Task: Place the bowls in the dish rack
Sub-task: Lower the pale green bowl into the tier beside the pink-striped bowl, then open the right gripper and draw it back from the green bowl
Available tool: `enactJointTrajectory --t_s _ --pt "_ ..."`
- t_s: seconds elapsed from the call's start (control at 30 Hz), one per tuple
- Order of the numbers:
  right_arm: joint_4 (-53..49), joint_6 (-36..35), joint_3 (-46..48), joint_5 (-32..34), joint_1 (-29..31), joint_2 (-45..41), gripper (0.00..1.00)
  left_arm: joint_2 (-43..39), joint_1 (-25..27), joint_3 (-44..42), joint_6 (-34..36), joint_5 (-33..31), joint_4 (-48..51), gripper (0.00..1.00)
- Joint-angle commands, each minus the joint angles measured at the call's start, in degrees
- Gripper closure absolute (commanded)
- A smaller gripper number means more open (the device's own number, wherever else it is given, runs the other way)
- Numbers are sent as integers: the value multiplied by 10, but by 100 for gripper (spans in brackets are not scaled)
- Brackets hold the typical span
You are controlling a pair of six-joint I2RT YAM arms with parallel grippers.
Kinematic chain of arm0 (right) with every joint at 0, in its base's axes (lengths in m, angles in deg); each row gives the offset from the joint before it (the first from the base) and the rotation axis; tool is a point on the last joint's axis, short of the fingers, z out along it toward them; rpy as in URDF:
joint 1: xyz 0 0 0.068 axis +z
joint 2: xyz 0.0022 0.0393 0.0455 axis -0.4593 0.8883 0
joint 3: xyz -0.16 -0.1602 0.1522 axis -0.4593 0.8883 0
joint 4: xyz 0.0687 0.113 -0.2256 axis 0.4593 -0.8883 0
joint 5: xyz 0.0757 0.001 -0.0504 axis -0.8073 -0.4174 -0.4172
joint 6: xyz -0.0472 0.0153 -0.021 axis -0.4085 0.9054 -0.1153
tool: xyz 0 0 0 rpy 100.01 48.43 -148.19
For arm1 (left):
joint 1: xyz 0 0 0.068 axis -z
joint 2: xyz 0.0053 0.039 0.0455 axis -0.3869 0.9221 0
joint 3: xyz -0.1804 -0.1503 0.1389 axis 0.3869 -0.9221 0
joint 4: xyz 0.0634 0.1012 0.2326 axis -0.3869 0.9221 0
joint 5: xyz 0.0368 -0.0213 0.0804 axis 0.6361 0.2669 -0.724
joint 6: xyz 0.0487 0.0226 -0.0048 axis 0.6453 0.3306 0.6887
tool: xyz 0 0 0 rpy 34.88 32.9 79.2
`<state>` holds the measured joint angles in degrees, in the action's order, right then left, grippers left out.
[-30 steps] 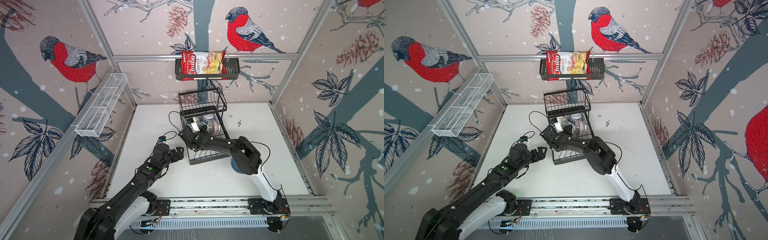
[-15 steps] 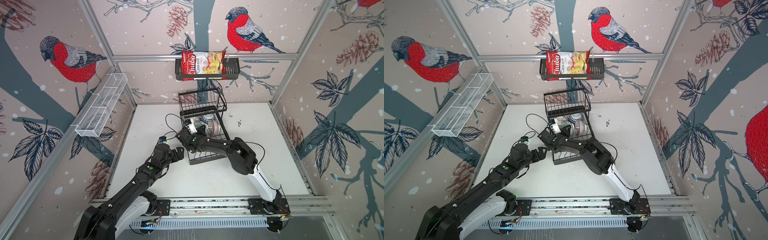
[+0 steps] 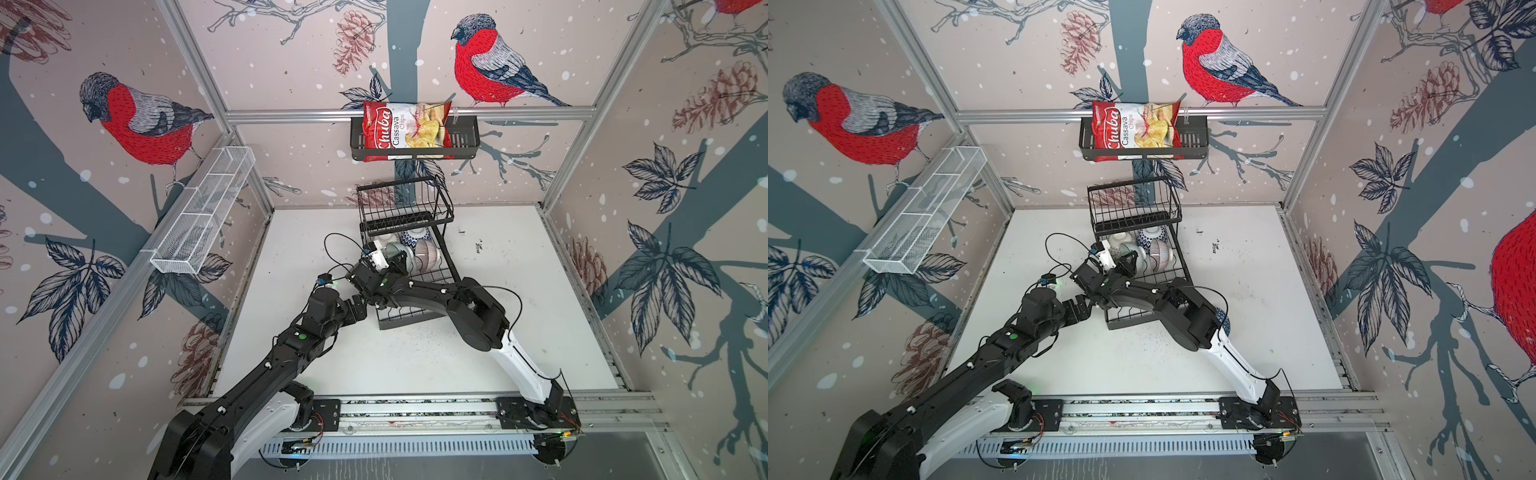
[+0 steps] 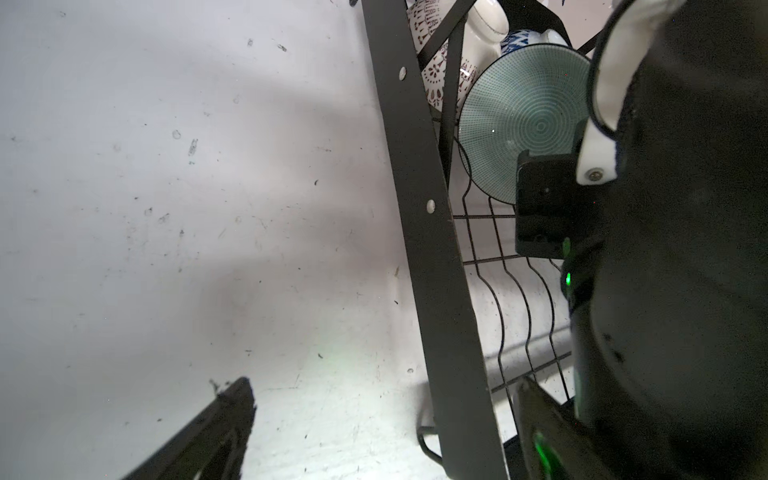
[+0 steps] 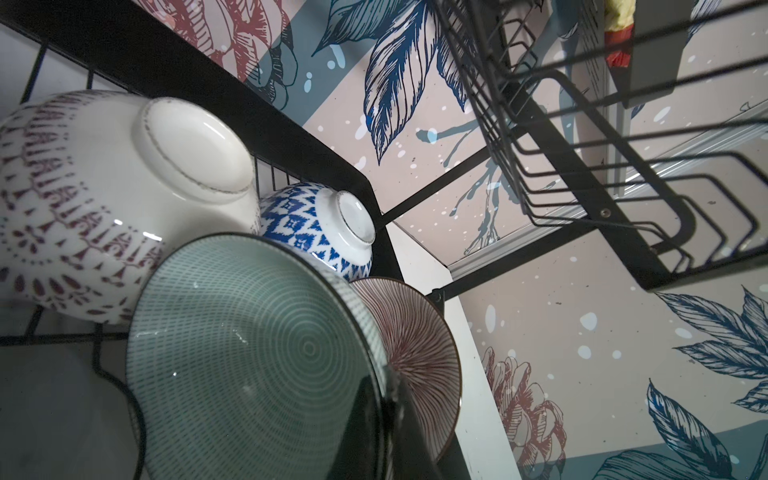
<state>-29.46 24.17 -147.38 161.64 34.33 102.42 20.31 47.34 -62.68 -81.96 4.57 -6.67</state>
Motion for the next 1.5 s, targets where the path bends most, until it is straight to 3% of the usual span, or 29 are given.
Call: enactJointTrajectory --t_s 0.0,0.6,0.9,1.03,1.47 --pt "-21 -9 -6 -51 7 10 99 2 0 -1 3 7 -27 4" --pt "-35 -4 -24 -44 17 13 84 8 0 1 3 10 -33 4" --pt "-36 -1 -28 -46 20 13 70 10 0 3 6 10 -34 4" --pt "-38 0 -30 -48 20 12 61 11 0 5 6 11 -34 4" --pt "-57 21 -31 -57 20 -4 13 5 0 5 6 9 -29 4"
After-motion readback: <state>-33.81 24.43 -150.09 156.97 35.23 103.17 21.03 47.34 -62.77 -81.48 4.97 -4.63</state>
